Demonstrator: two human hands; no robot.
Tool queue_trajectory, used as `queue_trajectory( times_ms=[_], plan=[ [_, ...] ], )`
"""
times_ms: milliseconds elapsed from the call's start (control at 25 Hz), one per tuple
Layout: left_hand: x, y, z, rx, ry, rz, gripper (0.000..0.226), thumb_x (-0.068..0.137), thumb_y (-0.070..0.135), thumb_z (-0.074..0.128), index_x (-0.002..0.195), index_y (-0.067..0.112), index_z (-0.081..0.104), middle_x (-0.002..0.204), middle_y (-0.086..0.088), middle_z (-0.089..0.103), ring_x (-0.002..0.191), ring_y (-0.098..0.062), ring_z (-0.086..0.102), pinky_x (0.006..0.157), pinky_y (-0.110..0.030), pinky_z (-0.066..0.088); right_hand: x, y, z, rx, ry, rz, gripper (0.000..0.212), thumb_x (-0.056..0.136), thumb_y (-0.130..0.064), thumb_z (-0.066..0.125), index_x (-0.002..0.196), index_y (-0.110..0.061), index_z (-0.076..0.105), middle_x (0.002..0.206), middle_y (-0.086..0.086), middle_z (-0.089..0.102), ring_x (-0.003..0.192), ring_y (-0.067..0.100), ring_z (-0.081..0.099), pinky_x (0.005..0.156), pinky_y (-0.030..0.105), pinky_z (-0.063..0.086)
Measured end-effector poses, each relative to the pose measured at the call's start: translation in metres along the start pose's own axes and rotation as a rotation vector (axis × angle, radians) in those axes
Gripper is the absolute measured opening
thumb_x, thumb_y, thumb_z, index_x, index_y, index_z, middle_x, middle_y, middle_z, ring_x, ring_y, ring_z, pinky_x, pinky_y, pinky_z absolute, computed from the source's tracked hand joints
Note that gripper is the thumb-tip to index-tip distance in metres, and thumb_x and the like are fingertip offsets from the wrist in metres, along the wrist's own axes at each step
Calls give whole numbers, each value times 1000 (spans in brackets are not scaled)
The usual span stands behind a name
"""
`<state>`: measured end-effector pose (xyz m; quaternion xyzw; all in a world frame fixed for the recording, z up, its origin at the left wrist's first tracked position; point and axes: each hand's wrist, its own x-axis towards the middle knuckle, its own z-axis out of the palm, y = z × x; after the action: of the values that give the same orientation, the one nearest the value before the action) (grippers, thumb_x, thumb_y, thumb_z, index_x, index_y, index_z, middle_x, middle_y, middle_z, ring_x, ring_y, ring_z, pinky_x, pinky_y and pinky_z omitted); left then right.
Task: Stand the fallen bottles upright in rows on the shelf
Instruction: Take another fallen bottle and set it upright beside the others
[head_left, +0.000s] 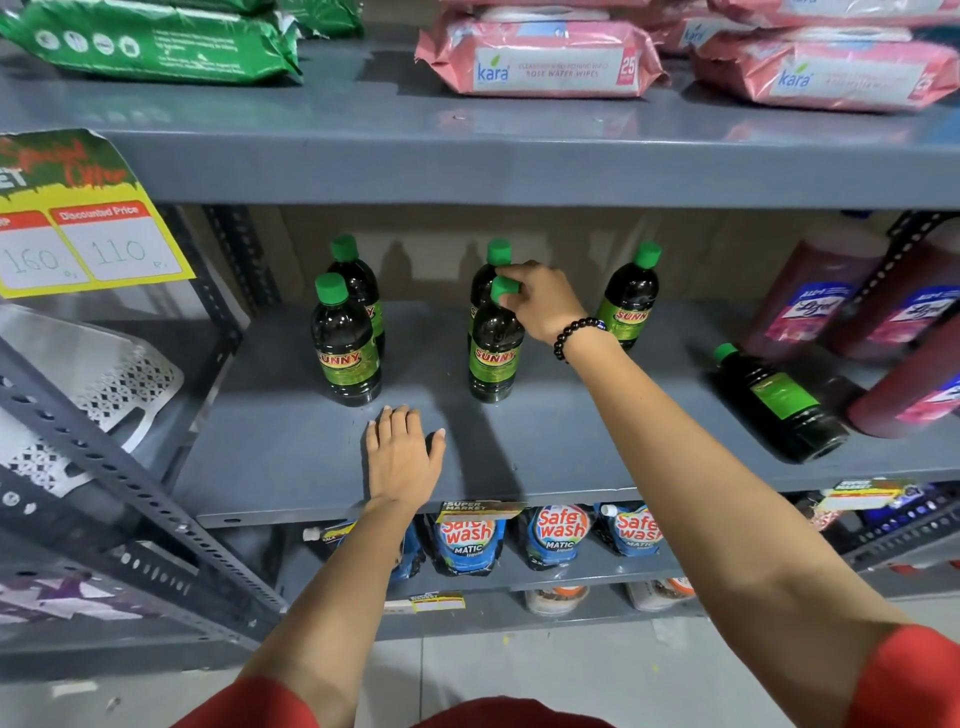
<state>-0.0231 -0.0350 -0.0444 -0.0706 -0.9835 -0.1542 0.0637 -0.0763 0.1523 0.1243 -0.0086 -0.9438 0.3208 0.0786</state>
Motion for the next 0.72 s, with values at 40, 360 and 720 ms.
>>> queue_trajectory(
  times_ms=[40, 360, 720],
  plan=[
    [0, 4, -1, -9, 15, 10, 48, 93, 36, 43, 128, 3, 43, 138, -18, 49, 134, -31, 35, 113, -47, 25, -2, 2, 0, 1, -7, 0, 48, 88, -12, 60, 135, -12, 47, 135, 17, 52, 123, 33, 50, 107, 39, 41],
    [-1, 93, 14, -167, -2, 262, 42, 92, 33, 46, 126, 7, 48, 134, -14, 54, 132, -28, 39, 112, -43, 28, -38, 62, -18, 50, 221, 150, 46, 89, -19, 58, 132, -8, 47, 132, 19, 53, 122, 33, 49, 103, 39, 42],
    [7, 172, 50, -159, -102, 358, 45, 91, 32, 50, 123, 2, 48, 130, -20, 54, 130, -33, 41, 109, -45, 30, -104, 198, -79, -448, 320, 660, 48, 88, -17, 53, 132, -3, 39, 135, 21, 44, 128, 37, 37, 107, 48, 33]
  ],
)
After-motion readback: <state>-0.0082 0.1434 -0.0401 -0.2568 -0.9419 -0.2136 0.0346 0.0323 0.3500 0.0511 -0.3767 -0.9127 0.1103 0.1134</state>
